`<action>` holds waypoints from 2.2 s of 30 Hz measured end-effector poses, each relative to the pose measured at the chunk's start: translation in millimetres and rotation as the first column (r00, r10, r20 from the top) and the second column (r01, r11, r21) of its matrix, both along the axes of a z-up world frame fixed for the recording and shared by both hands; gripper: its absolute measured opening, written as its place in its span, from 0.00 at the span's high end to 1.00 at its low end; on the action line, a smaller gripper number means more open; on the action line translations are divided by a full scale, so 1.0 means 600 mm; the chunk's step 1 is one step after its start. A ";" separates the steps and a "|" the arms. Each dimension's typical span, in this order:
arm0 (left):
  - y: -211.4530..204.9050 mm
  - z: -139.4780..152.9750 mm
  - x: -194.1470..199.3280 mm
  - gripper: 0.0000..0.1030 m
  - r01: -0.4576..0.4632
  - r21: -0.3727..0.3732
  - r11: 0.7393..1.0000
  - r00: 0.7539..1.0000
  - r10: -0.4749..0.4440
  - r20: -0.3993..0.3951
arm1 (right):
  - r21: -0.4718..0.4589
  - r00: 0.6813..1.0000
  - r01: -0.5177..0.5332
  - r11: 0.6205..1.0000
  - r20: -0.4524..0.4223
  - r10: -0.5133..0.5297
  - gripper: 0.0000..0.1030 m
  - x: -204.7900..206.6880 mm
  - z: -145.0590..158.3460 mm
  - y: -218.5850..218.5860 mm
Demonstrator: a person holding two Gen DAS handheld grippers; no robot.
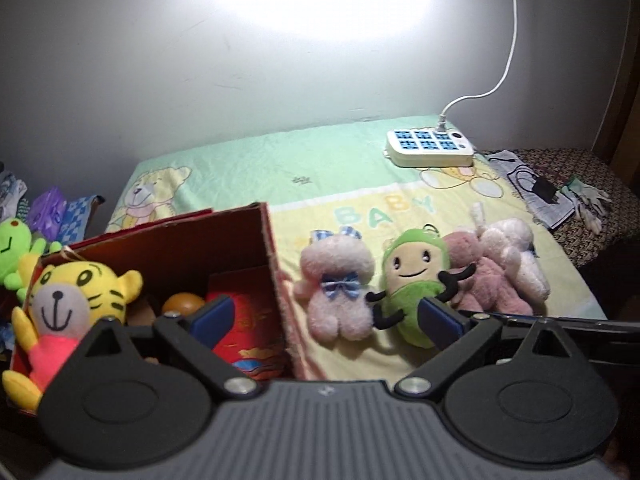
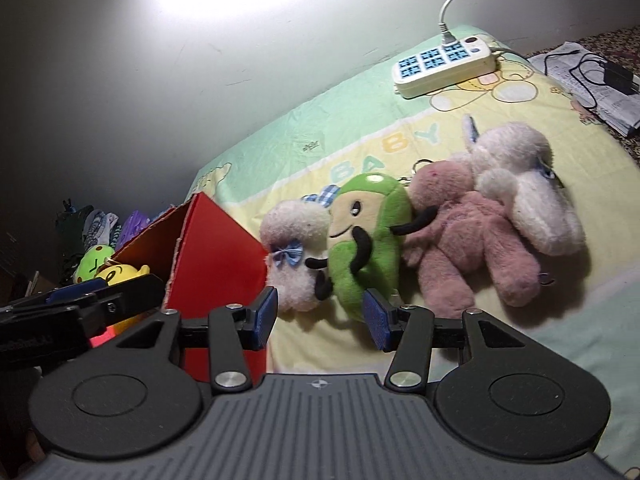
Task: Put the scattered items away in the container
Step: 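Move the right gripper back toward the plush toys on the bed, then grasp the white bunny plush with blue bow using the right gripper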
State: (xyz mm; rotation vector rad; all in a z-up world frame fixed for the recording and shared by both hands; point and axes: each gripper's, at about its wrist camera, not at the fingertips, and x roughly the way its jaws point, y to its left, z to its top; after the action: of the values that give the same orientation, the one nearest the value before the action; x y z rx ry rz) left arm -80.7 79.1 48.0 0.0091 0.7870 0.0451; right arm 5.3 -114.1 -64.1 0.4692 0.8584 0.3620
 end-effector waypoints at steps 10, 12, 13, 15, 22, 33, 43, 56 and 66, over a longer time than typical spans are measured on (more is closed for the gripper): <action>-0.114 -0.053 0.043 0.03 0.116 -0.118 0.986 0.991 -0.123 -0.048 | -0.018 0.993 0.111 0.994 -0.030 -0.111 0.50 0.005 -0.027 -0.114; -0.128 -0.064 0.055 0.03 0.129 -0.152 0.980 0.988 -0.140 -0.059 | -0.029 0.991 0.129 0.991 -0.026 -0.129 0.50 0.006 -0.028 -0.134; -0.135 -0.069 0.062 0.03 0.137 -0.172 0.975 0.987 -0.150 -0.064 | -0.035 0.990 0.136 0.990 -0.023 -0.137 0.51 0.009 -0.028 -0.143; -0.150 -0.077 0.078 0.03 0.163 -0.202 0.966 0.982 -0.178 -0.059 | -0.042 0.988 0.153 0.987 -0.016 -0.153 0.51 0.018 -0.028 -0.161; -0.199 -0.107 0.136 0.04 0.207 -0.248 0.946 0.970 -0.232 -0.074 | 0.014 0.976 0.214 0.977 -0.054 -0.213 0.50 0.070 -0.044 -0.223; -0.236 -0.157 0.230 0.18 0.187 -0.317 0.930 0.956 -0.247 -0.160 | 0.151 0.974 0.206 0.967 -0.121 -0.189 0.50 0.128 -0.084 -0.260; -0.257 -0.185 0.273 0.21 0.223 -0.318 0.922 0.940 -0.289 -0.179 | 0.263 0.984 0.150 0.953 -0.130 -0.119 0.48 0.170 -0.115 -0.256; -0.266 -0.195 0.287 0.22 0.257 -0.323 0.911 0.931 -0.323 -0.170 | 0.402 0.979 0.130 0.906 -0.195 -0.053 0.52 0.190 -0.145 -0.266; -0.264 -0.170 0.243 0.28 0.289 -0.369 0.883 0.916 -0.367 -0.162 | 0.408 0.978 0.115 0.906 -0.204 -0.032 0.56 0.138 -0.115 -0.276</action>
State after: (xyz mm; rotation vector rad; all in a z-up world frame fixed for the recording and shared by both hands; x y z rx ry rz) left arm 65.1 -79.3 -53.8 -0.1813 1.0064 -0.4259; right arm 88.2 -279.5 -133.3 0.9476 0.9498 0.4376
